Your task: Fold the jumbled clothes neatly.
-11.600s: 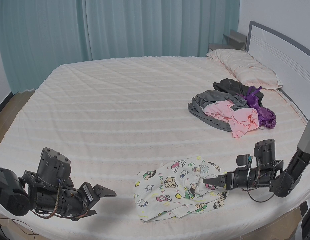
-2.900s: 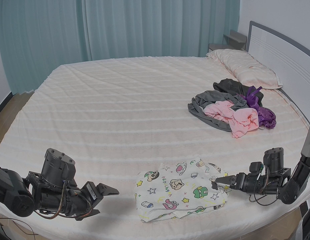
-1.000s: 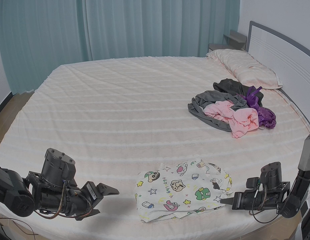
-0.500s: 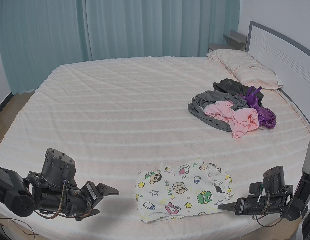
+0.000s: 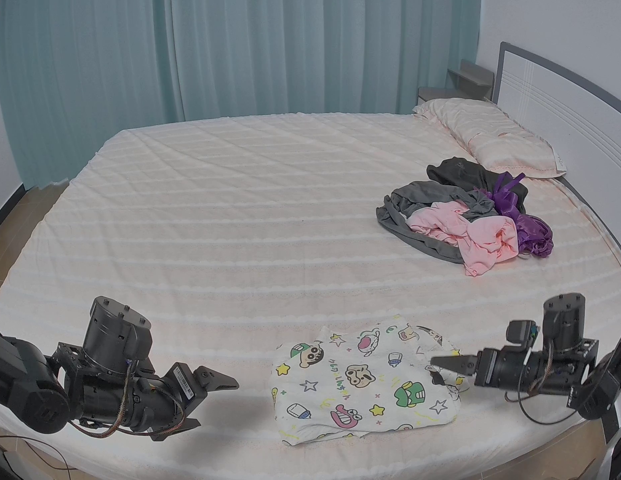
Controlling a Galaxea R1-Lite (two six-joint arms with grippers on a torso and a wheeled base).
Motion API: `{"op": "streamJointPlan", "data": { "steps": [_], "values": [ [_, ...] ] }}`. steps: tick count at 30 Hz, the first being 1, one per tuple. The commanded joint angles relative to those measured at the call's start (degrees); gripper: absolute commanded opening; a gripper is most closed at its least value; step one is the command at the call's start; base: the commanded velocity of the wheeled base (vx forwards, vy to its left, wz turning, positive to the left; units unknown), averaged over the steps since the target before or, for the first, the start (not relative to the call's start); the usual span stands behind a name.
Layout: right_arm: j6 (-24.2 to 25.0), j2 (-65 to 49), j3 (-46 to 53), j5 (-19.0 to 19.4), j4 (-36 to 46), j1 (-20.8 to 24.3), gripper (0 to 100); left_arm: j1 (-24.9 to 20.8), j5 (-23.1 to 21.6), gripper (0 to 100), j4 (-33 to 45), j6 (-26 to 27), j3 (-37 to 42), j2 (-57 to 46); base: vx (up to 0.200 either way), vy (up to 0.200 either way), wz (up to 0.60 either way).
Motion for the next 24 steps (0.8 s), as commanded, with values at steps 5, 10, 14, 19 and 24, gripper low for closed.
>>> {"op": "streamJointPlan", "data": {
  "steps": [5,10,14,19,24],
  "values": [
    [0.4,15.7,-25.6,0.1,10.6,-1.0,100,0.0,0.0,100,-0.1,0.0,0.0,0.1,0.000,0.000,0.00],
    [0.3,22.9,-30.9,0.0,10.8,-0.7,100,0.0,0.1,100,-0.1,0.0,-1.1,1.1,0.000,0.000,0.00],
    [0.2,24.2,-33.0,0.0,10.9,-0.7,100,0.1,0.1,100,-0.1,-0.1,-2.3,2.0,0.000,0.000,0.00],
    [0.2,23.9,-34.7,0.1,13.5,0.3,100,0.1,0.2,100,-0.2,-1.3,-3.1,3.3,0.000,0.000,0.00],
    [0.2,24.1,-35.8,0.1,14.4,0.5,100,0.0,0.2,100,-0.2,-1.3,-3.1,3.3,0.000,0.000,0.00]
  ]
}}
